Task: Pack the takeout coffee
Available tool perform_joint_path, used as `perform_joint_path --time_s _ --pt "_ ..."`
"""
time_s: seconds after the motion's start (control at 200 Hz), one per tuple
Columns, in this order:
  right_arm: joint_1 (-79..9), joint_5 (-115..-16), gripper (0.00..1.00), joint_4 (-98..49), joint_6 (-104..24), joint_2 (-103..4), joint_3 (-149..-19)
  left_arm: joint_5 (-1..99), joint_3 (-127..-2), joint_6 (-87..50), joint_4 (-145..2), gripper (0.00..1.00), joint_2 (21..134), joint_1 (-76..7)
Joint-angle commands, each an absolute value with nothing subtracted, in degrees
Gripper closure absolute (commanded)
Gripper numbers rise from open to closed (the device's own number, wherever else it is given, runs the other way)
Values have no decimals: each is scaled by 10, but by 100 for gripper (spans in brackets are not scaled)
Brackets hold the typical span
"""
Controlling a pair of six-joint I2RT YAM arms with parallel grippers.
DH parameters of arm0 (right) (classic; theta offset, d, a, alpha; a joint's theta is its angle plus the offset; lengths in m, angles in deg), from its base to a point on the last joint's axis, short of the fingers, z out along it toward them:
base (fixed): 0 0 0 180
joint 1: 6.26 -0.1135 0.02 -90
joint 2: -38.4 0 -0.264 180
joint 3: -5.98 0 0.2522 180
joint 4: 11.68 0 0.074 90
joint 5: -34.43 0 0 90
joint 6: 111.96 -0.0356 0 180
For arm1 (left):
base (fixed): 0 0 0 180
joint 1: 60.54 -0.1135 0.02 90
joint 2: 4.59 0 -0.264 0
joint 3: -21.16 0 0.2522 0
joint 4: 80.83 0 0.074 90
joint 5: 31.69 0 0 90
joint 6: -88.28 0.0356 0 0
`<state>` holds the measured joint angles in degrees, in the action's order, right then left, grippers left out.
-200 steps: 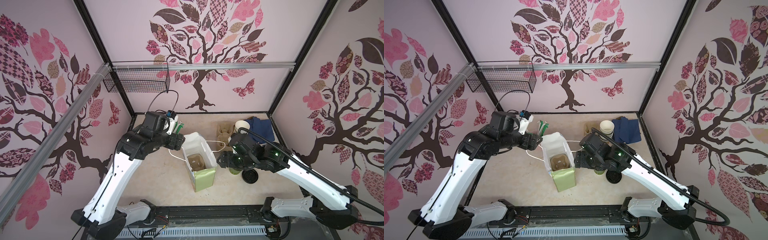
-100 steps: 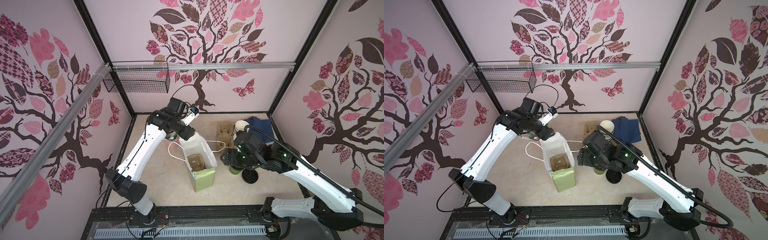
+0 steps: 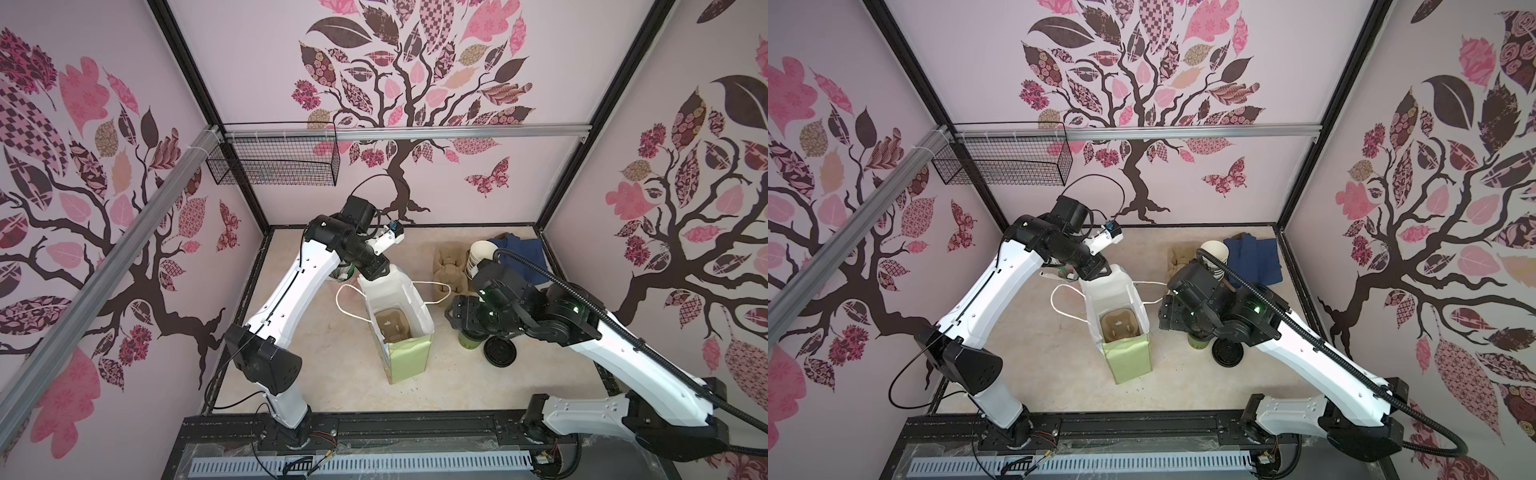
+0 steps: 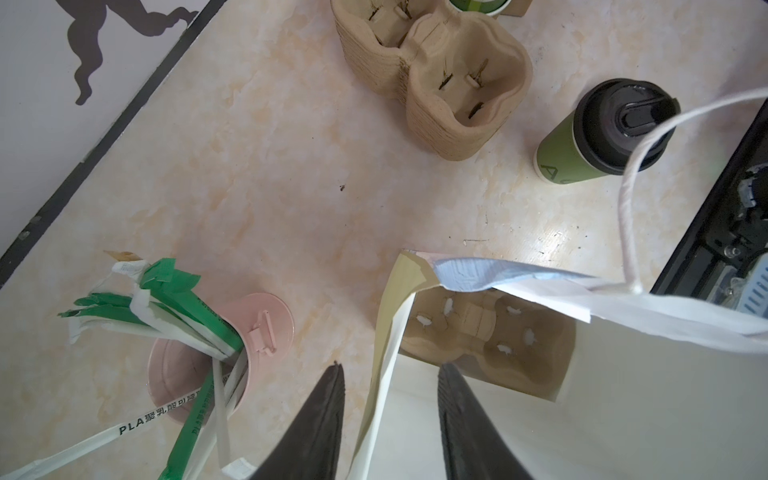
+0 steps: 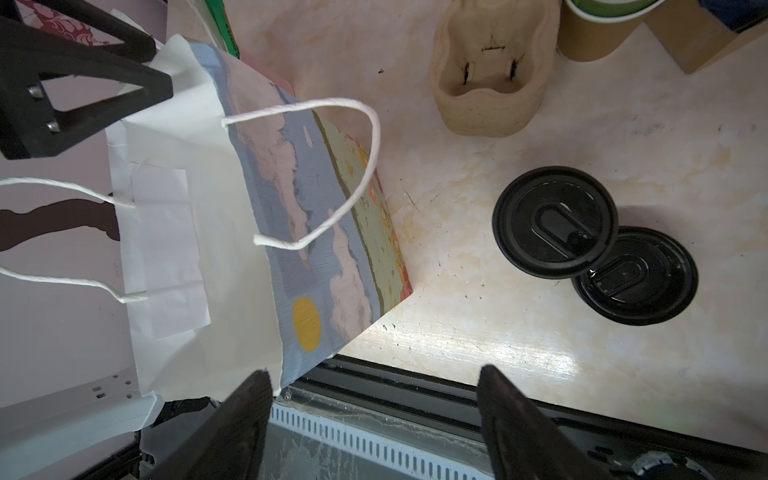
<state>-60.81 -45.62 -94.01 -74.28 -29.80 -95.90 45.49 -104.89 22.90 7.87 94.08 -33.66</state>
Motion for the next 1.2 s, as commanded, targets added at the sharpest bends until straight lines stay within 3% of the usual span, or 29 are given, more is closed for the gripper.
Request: perform_joint_path --time_s 0.0,0.17,0.31,0.465,0.635,1.196 --pt "-603 -436 19 -962 -736 -288 -979 450 -1054 239 94 65 946 -342" --pt "-601 -435 19 -964 -735 -285 -978 466 -1052 231 92 79 947 -345" --pt "-601 -434 19 -962 -732 -284 -977 474 -1050 215 88 100 946 -347" --pt "-587 -419 19 -961 -712 -288 -991 479 -1034 159 64 100 930 -365" --pt "-578 -392 18 -958 -678 -316 -1022 519 -984 6 9 100 885 -373" --pt "-570 -380 18 -942 -652 -353 -1056 531 -908 -269 59 100 813 -374"
